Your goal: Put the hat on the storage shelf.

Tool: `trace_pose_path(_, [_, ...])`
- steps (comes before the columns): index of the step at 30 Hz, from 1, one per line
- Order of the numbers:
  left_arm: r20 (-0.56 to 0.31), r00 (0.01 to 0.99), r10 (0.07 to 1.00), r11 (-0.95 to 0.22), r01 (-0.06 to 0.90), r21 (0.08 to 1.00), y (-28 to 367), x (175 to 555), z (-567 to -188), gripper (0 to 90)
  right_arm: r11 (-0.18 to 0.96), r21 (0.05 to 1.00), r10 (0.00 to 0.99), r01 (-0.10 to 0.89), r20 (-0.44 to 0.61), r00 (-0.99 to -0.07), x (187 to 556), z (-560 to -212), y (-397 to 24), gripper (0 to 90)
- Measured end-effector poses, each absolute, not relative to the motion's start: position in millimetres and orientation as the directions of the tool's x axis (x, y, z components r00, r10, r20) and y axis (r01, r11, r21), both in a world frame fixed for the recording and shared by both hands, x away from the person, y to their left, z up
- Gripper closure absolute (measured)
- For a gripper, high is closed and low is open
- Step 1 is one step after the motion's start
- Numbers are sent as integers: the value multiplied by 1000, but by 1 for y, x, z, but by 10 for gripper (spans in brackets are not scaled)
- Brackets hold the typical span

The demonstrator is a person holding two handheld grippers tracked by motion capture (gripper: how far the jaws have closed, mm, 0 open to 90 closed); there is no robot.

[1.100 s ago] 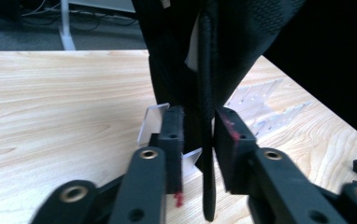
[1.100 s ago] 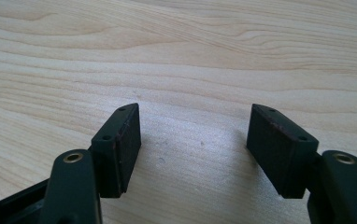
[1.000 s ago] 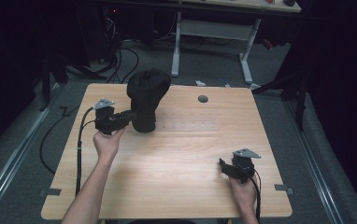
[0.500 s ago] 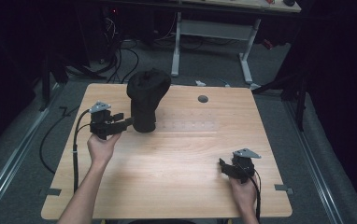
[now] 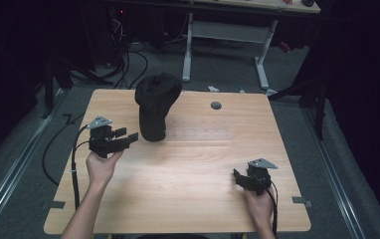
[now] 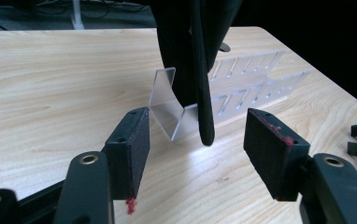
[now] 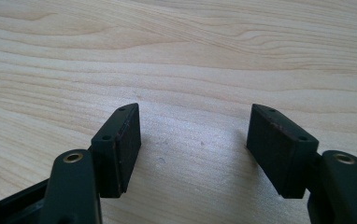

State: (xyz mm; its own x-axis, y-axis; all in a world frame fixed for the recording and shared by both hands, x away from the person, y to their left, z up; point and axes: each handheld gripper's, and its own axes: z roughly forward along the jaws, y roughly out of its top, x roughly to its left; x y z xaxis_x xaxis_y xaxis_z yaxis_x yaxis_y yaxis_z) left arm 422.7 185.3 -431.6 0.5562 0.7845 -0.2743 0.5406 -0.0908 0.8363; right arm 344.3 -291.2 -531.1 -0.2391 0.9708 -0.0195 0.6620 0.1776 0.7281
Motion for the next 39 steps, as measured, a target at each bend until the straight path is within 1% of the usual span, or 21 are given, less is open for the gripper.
trace_pose_path(15, [-283,547,788,-97,564,820,193,403,-447,401,178,728,971,662,-19,-239,344,-531,-291,353])
trace_pose_path(39, [-289,532,796,-110,597,795,193,380,-475,391,178,728,971,662,-19,-239,344,-531,-291,353])
